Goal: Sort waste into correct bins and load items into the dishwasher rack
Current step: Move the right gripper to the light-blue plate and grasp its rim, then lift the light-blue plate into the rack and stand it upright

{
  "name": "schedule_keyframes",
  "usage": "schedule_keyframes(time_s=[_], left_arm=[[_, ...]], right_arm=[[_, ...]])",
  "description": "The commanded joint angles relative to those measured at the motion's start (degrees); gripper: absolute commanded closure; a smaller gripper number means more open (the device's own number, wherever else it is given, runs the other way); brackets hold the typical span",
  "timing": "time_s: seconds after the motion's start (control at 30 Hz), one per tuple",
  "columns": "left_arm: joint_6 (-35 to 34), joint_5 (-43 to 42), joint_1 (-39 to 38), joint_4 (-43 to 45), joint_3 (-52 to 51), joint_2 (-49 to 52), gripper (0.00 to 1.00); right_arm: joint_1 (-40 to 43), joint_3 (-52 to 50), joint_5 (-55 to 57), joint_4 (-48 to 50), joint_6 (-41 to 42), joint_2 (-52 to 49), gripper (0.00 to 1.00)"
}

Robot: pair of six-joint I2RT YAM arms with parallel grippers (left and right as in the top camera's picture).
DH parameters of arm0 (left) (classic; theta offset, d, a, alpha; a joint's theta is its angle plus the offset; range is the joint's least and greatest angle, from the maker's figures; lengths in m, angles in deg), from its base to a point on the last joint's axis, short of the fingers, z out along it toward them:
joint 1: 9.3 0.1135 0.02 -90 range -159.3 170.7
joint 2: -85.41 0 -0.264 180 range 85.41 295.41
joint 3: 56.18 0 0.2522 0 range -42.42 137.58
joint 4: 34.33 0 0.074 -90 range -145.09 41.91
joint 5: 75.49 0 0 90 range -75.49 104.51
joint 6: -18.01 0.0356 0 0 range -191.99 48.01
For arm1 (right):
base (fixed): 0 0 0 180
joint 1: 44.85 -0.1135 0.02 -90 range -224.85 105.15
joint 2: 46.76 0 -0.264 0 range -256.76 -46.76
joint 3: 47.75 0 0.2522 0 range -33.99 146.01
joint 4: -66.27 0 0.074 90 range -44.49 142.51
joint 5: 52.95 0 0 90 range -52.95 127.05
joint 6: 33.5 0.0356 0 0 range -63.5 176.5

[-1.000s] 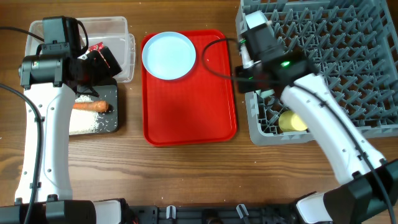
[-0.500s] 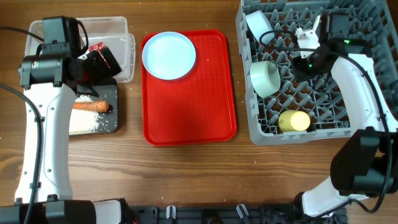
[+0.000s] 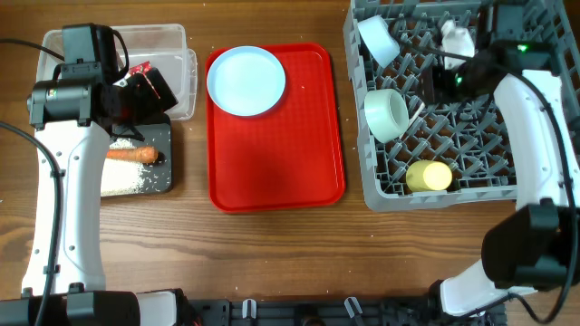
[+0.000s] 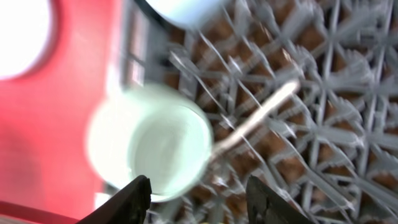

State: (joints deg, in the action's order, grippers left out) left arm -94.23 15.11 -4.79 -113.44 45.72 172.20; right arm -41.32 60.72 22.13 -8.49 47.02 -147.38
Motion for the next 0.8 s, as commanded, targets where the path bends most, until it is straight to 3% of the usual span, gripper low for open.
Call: schedule_keyframes(time_s=[0.0,0.13,0.2,0.37,0.53,0.77], left_arm=[[-0.74,0.55,0.22,0.13,0.92,0.35,0.0],[-0.74,0.55,0.22,0.15,0.92,0.35,0.0],[-0.74,0.55,0.22,0.15,0.92,0.35,0.0],[-0.74,0.55,0.22,0.13,0.92,0.35,0.0],[-0.74,0.55,0.22,0.15,0.92,0.35,0.0],[-0.74,0.55,0.22,0.13,0.92,0.35,0.0]], right_arm=[[-6.47,2.78,-6.34,3.5,12.11,4.0,0.48],[-22.47,2.78,5.49,18.75,31.08,-0.48,0.48],[-27.5,2.78,9.86,25.53,35.34,-6.14,0.47],[-33.14,2.78,8.5,39.36,42.03,-24.7,0.49],[-35.78,2.78,13.92,41.86,45.59,-30.14,0.51],[-35.78,2.78,17.57,37.31,45.68,-31.63,0.6]])
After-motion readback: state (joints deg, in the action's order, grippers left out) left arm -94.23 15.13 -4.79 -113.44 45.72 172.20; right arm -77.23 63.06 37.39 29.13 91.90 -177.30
